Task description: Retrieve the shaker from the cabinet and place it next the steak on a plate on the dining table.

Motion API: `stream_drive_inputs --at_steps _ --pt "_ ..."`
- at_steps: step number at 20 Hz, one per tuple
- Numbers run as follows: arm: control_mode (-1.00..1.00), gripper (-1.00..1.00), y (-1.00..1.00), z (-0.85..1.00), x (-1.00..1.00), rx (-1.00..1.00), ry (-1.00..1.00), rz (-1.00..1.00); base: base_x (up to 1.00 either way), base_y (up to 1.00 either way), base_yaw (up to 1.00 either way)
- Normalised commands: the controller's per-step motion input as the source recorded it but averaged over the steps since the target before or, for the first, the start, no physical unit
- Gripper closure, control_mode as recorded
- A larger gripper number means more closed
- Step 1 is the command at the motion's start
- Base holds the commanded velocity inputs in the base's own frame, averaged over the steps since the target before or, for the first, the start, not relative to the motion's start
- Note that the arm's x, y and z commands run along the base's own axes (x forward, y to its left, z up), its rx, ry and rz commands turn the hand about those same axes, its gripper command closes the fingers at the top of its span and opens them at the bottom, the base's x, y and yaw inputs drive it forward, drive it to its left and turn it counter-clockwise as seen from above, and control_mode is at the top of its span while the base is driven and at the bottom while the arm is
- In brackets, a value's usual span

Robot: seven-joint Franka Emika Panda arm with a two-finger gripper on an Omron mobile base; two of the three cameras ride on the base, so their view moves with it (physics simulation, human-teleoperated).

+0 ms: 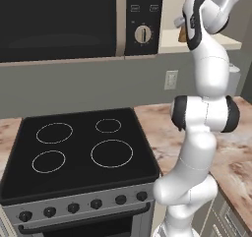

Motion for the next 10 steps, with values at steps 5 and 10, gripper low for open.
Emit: stream_drive_inputs --at_steps 5,10 --pt "-1.0 1.0 0.0 -0.17 0.0 -0.01 0.0 0.0 0.0 0.0 0.0" --pt "-1.0 1.0 0.0 -0.05 0.0 0.0 0.0 0.0 0.0 0.0 0.0"
